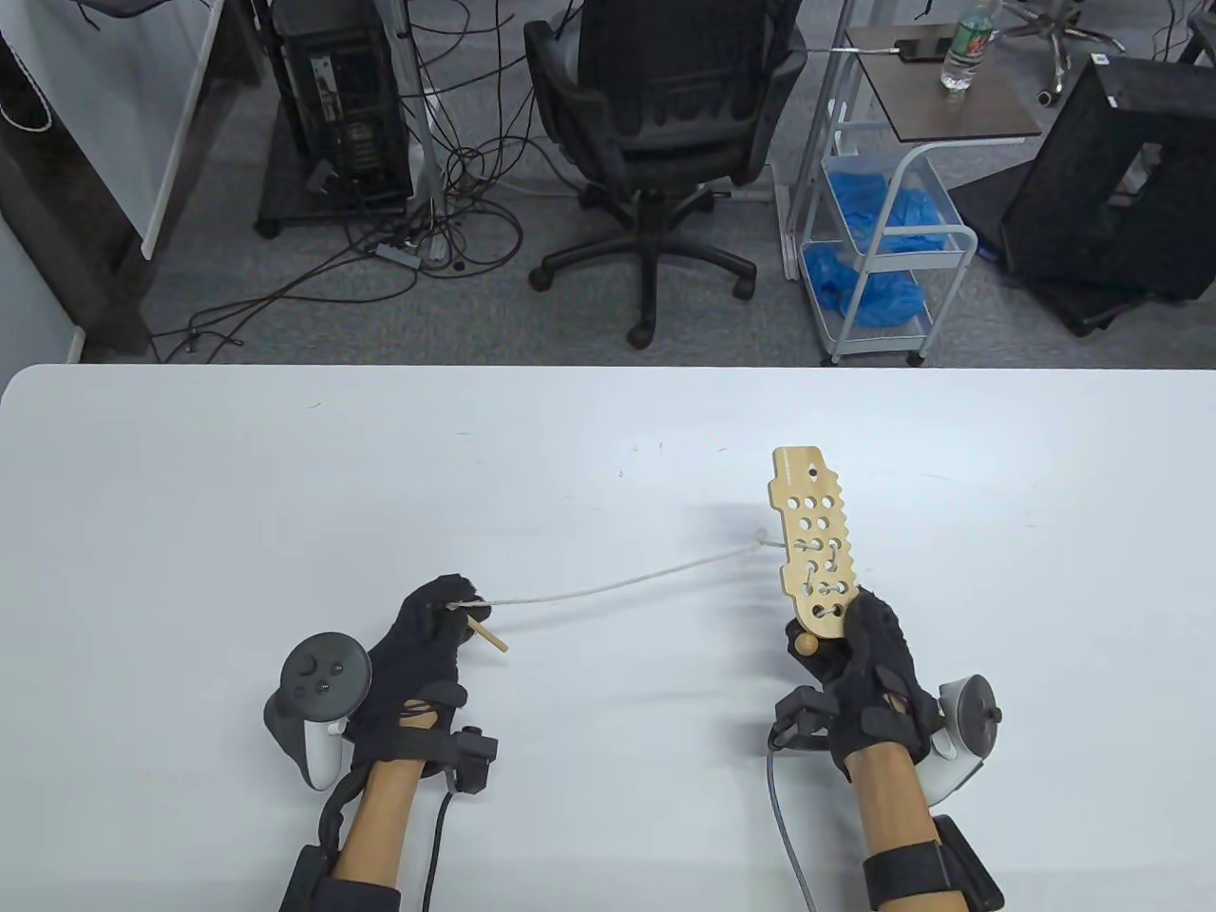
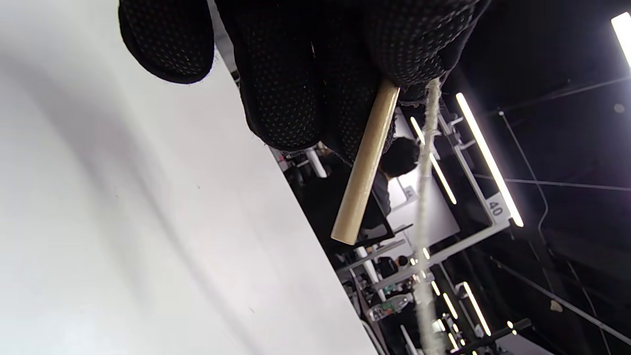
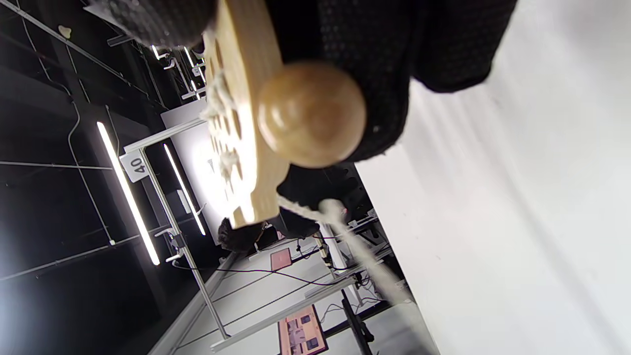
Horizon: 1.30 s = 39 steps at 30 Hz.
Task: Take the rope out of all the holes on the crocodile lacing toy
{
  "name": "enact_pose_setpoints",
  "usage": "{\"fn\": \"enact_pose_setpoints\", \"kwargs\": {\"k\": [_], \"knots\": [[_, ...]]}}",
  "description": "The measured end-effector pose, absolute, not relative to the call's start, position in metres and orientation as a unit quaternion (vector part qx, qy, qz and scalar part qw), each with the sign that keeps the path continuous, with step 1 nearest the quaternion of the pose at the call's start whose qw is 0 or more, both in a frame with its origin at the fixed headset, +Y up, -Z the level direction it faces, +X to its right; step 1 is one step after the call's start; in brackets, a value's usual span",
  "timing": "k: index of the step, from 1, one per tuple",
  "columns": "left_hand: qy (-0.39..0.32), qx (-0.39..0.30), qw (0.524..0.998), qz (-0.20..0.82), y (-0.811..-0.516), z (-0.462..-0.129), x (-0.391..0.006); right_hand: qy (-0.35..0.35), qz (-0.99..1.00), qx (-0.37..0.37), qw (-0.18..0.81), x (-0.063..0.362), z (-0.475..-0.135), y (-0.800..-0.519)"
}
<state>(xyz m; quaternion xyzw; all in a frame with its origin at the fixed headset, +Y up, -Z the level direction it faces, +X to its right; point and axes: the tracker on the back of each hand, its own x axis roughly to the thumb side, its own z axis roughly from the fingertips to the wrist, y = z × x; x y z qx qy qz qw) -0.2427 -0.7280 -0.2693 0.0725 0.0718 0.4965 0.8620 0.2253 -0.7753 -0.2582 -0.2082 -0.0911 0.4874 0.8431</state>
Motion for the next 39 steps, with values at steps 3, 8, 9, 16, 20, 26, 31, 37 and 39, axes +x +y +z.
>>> {"fn": "enact_pose_setpoints", "kwargs": {"k": [3, 8, 9, 16, 20, 26, 31, 37, 39], "knots": [[0.082, 0.073, 0.858, 0.502, -0.729, -0.269, -0.247, -0.090, 0.479, -0.205, 0.849, 0.226, -0.259, -0.776], [0.092, 0.072, 0.855, 0.505, -0.731, -0.269, -0.251, -0.087, 0.487, -0.193, 0.847, 0.224, -0.260, -0.774], [0.093, 0.072, 0.855, 0.505, -0.731, -0.269, -0.251, -0.084, 0.488, -0.189, 0.848, 0.223, -0.260, -0.775], [0.069, 0.069, 0.860, 0.500, -0.732, -0.271, -0.241, -0.059, 0.505, -0.163, 0.846, 0.206, -0.260, -0.770], [0.048, 0.067, 0.860, 0.504, -0.730, -0.270, -0.230, -0.035, 0.520, -0.139, 0.842, 0.190, -0.259, -0.768], [0.005, 0.054, 0.854, 0.517, -0.730, -0.268, -0.209, 0.014, 0.547, -0.091, 0.832, 0.163, -0.258, -0.767], [-0.025, 0.024, 0.836, 0.548, -0.732, -0.267, -0.196, 0.039, 0.578, -0.040, 0.814, 0.140, -0.255, -0.765], [-0.039, -0.012, 0.797, 0.603, -0.737, -0.268, -0.191, 0.060, 0.595, 0.008, 0.801, 0.120, -0.252, -0.762], [-0.041, -0.024, 0.780, 0.623, -0.739, -0.268, -0.191, 0.062, 0.598, 0.018, 0.799, 0.117, -0.251, -0.762]]}}
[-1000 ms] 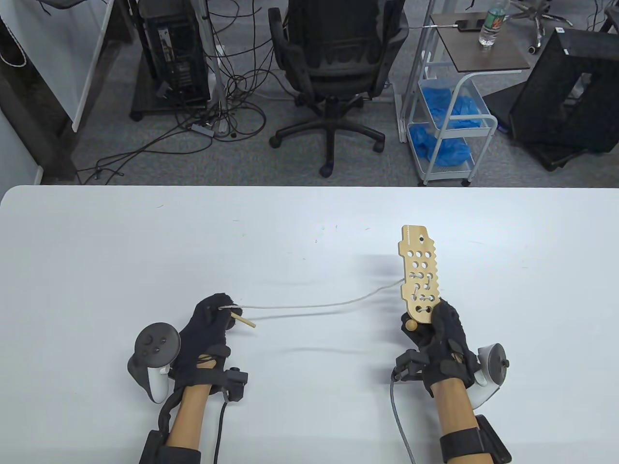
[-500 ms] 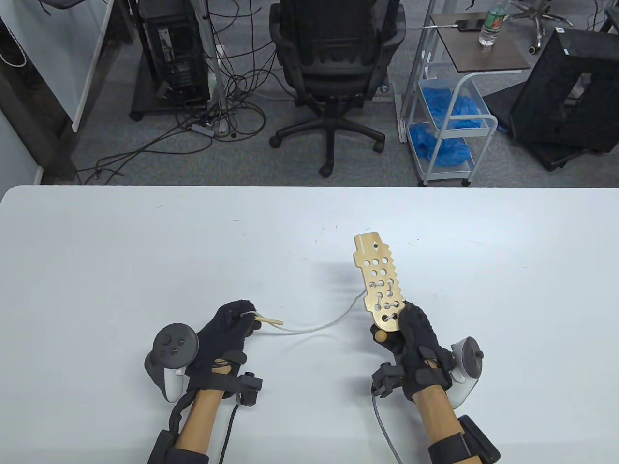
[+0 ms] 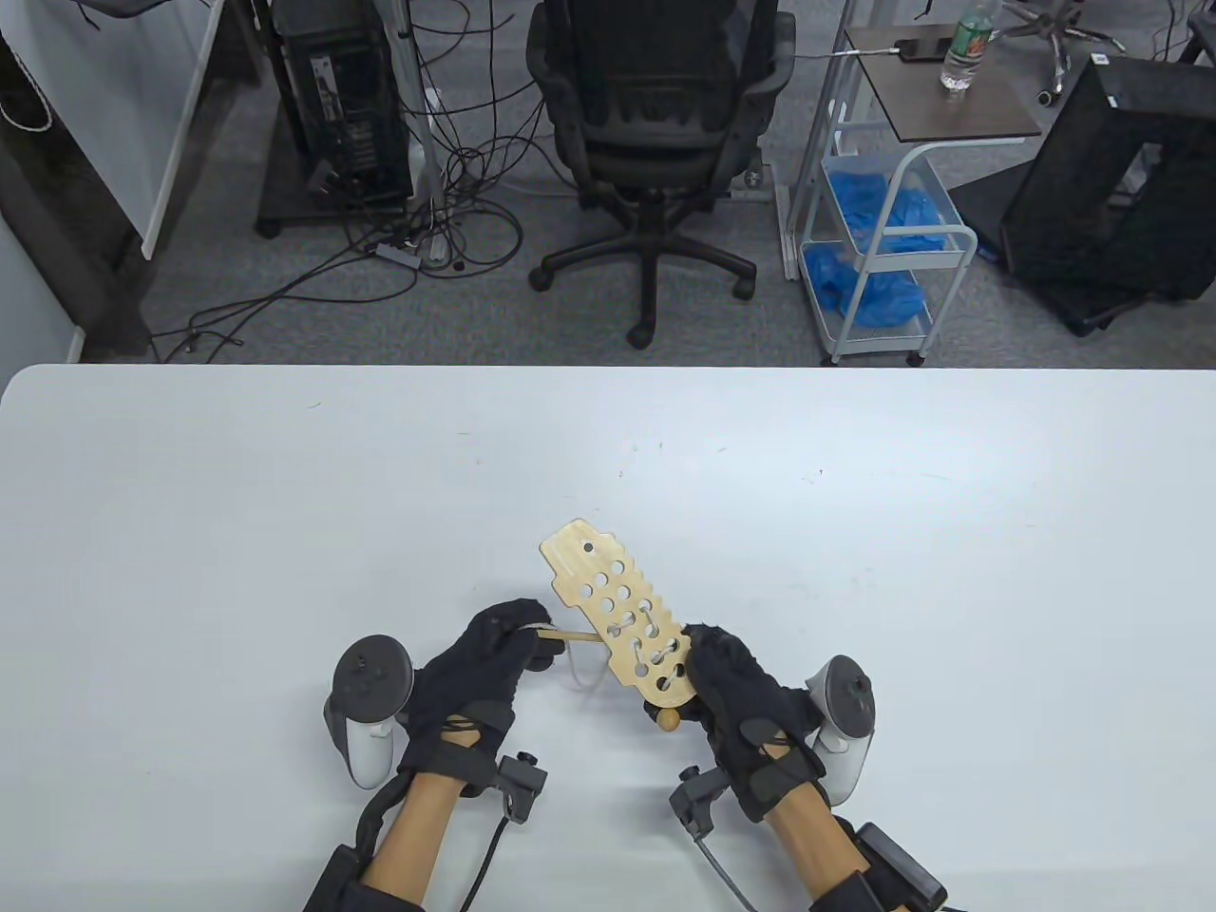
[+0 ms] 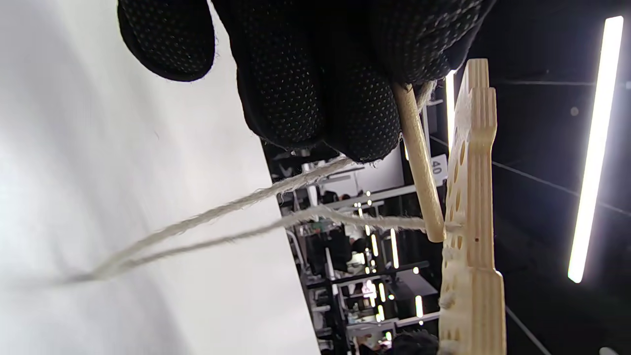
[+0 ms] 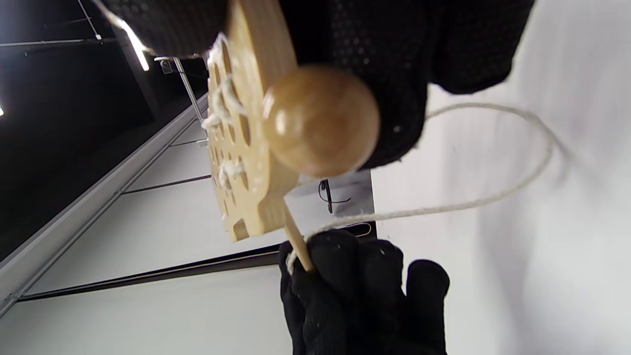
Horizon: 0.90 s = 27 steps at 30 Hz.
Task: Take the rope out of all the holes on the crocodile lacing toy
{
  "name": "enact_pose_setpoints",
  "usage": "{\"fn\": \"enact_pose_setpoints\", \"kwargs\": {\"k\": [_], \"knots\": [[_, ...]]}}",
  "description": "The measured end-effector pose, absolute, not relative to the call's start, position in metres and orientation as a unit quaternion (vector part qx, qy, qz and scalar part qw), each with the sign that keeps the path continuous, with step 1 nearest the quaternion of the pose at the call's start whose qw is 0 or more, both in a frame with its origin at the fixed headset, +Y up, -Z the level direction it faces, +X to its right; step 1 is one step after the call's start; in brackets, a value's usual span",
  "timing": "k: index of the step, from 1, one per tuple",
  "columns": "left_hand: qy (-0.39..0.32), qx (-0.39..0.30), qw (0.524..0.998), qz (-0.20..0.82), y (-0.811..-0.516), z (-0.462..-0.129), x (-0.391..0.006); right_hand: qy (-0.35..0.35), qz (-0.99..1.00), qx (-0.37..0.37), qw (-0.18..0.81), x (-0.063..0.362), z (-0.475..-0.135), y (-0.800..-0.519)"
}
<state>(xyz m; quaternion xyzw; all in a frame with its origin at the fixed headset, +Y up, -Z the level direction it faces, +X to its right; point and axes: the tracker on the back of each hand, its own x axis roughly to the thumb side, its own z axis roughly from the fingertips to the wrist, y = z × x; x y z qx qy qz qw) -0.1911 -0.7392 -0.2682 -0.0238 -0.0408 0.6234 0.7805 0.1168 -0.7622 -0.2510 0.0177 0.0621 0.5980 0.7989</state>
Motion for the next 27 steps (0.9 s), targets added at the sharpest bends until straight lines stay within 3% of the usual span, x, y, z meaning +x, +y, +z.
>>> {"fn": "enact_pose_setpoints", "kwargs": {"k": [13, 27], "knots": [[-0.087, -0.122, 0.683, 0.715, -0.749, -0.272, -0.180, 0.074, 0.578, 0.070, 0.810, 0.107, -0.249, -0.756], [-0.118, -0.119, 0.721, 0.673, -0.738, -0.266, -0.167, 0.069, 0.615, 0.074, 0.782, 0.106, -0.249, -0.754]]}}
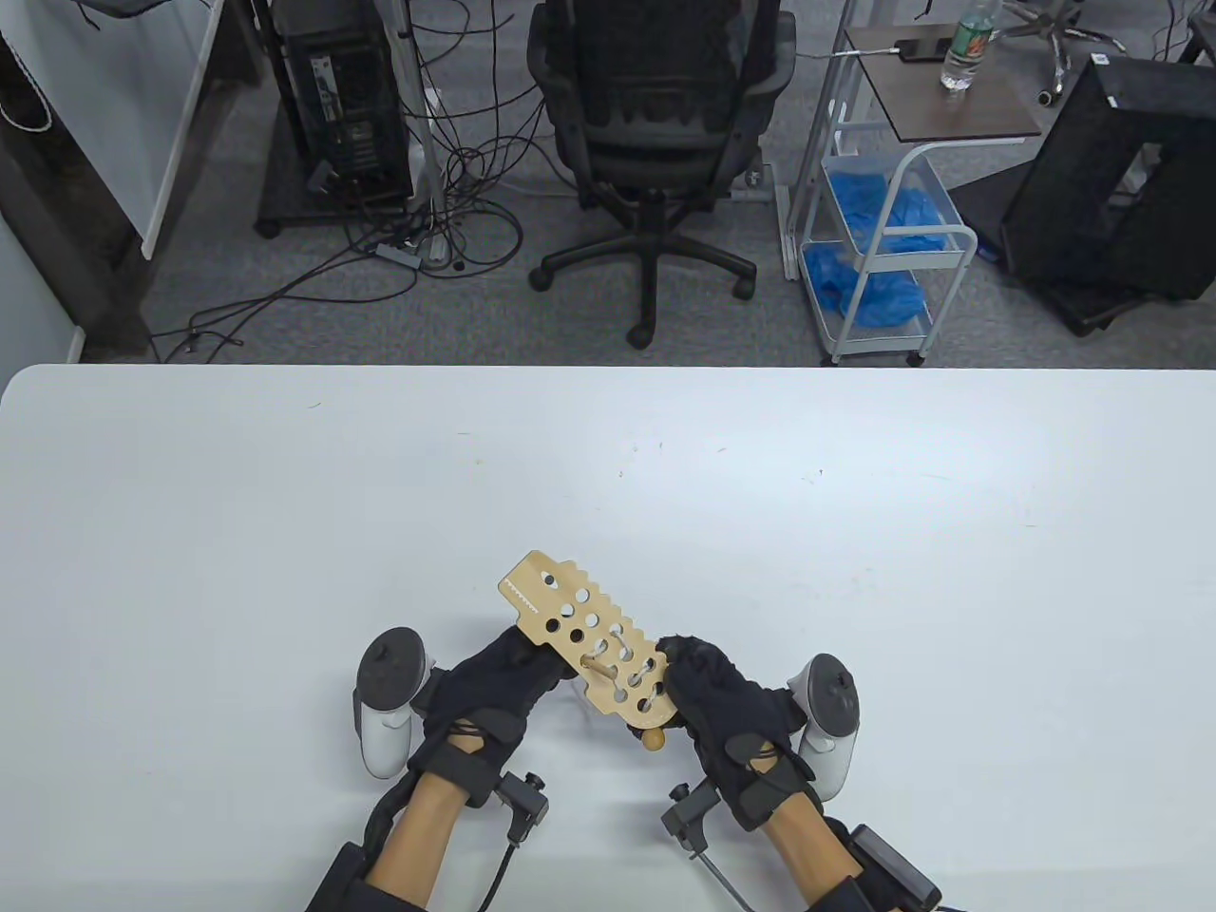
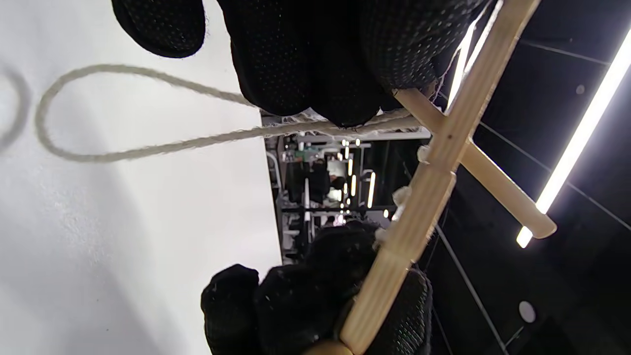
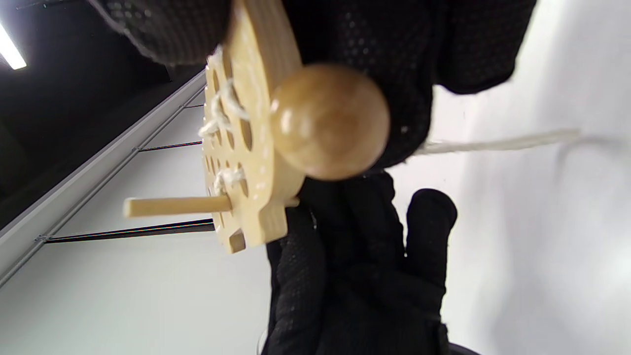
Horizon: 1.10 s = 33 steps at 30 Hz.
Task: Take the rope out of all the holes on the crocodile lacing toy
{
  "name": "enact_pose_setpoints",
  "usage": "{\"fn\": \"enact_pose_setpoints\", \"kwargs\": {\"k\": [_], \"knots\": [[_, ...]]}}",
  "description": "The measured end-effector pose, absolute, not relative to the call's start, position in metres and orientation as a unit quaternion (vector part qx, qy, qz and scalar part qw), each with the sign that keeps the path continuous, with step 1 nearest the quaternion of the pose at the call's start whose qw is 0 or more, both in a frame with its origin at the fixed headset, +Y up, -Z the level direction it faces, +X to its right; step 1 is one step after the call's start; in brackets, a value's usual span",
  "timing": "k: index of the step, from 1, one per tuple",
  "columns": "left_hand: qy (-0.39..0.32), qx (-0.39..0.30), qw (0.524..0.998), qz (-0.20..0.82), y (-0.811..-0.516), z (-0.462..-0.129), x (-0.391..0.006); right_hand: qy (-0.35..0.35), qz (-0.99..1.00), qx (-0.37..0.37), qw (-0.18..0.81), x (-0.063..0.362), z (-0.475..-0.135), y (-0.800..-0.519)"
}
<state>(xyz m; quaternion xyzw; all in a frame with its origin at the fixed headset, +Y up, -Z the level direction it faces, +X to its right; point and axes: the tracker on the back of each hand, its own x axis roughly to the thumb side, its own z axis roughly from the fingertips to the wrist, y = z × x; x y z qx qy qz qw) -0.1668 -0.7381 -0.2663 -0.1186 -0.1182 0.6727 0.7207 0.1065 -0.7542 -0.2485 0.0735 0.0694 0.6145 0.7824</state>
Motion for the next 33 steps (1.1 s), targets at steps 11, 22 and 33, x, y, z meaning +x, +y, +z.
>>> {"fn": "enact_pose_setpoints", "kwargs": {"k": [11, 22, 33], "knots": [[-0.158, -0.160, 0.660, 0.717, -0.742, -0.262, -0.151, -0.024, 0.718, 0.073, 0.692, 0.117, -0.246, -0.737], [-0.141, -0.136, 0.666, 0.720, -0.739, -0.263, -0.161, -0.045, 0.692, 0.133, 0.708, 0.113, -0.245, -0.731], [-0.141, -0.150, 0.649, 0.732, -0.740, -0.263, -0.157, -0.056, 0.728, 0.158, 0.664, 0.108, -0.241, -0.725]]}}
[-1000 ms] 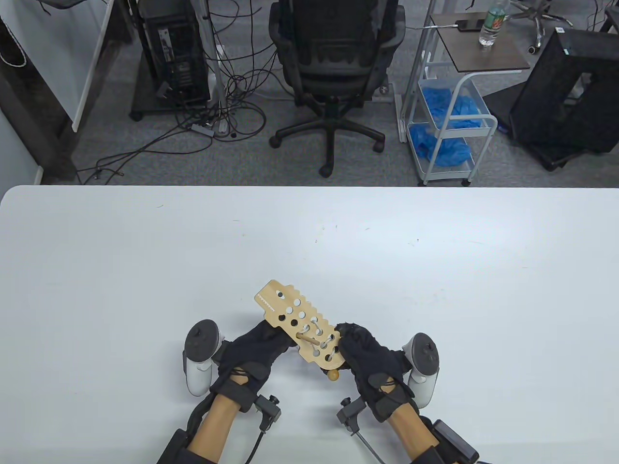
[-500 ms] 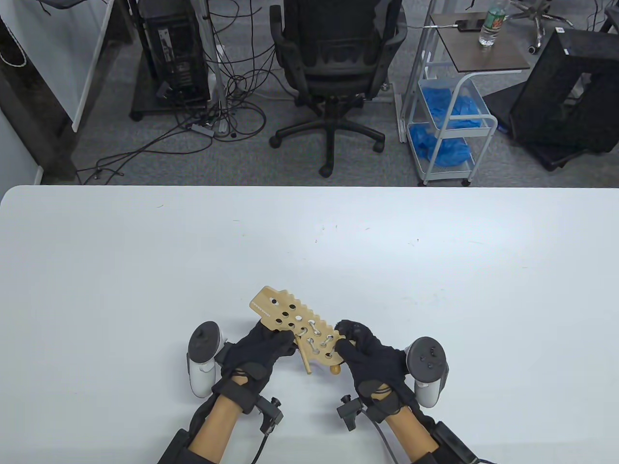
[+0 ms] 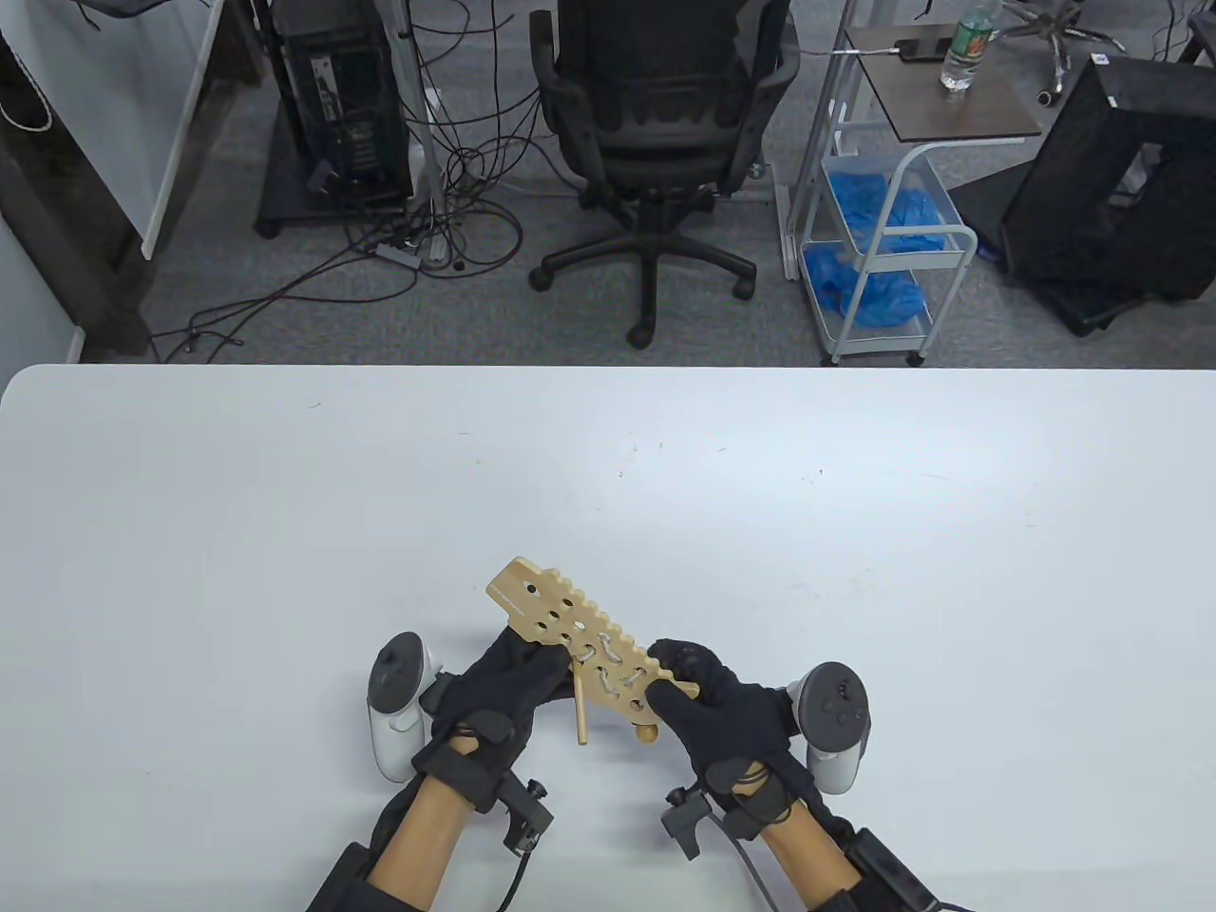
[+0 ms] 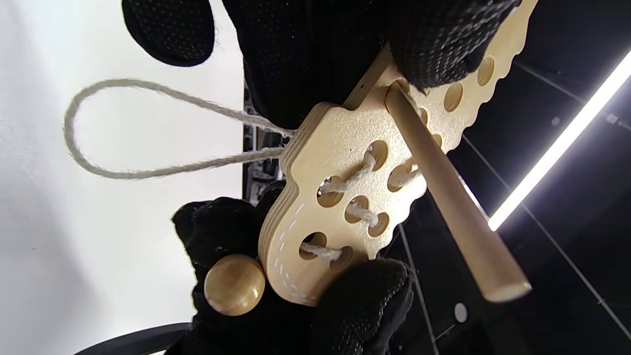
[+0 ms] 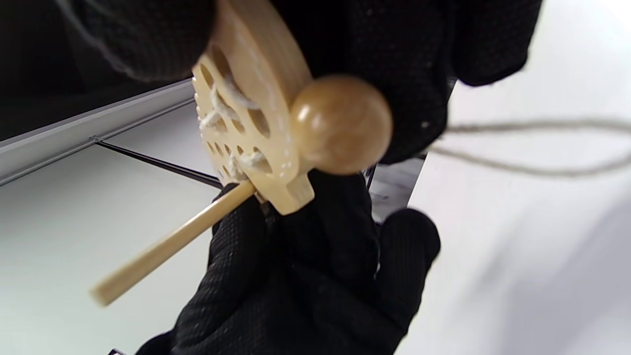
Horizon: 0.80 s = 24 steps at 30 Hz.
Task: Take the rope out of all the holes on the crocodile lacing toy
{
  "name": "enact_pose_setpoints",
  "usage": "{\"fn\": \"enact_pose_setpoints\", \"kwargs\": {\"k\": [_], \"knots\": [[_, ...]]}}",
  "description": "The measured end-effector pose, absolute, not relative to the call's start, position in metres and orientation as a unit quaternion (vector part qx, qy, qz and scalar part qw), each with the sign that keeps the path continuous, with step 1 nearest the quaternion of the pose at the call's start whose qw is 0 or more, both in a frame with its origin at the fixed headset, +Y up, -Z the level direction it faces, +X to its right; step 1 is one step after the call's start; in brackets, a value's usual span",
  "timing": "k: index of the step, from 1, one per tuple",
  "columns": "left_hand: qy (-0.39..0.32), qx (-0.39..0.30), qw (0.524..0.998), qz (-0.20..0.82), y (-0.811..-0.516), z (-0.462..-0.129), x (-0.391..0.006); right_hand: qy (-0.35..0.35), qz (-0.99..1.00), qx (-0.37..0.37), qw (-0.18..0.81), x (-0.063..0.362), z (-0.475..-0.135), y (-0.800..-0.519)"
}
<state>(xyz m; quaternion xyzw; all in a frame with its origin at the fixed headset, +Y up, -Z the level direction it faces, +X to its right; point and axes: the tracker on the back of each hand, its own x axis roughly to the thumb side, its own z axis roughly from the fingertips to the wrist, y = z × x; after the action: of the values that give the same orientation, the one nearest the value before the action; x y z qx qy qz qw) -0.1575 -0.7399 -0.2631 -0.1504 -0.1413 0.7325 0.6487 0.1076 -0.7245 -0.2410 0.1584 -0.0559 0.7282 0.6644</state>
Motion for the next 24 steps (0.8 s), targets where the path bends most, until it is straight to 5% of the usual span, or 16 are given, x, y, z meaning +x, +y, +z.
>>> {"fn": "enact_pose_setpoints", "kwargs": {"k": [7, 14, 24], "knots": [[-0.152, -0.218, 0.684, 0.680, -0.745, -0.260, -0.146, -0.132, 0.782, 0.158, 0.589, 0.113, -0.237, -0.714], [-0.142, -0.180, 0.759, 0.609, -0.738, -0.259, -0.145, -0.119, 0.766, 0.143, 0.616, 0.114, -0.238, -0.720], [-0.127, -0.159, 0.782, 0.589, -0.737, -0.261, -0.152, -0.113, 0.739, 0.052, 0.662, 0.132, -0.246, -0.732]]}}
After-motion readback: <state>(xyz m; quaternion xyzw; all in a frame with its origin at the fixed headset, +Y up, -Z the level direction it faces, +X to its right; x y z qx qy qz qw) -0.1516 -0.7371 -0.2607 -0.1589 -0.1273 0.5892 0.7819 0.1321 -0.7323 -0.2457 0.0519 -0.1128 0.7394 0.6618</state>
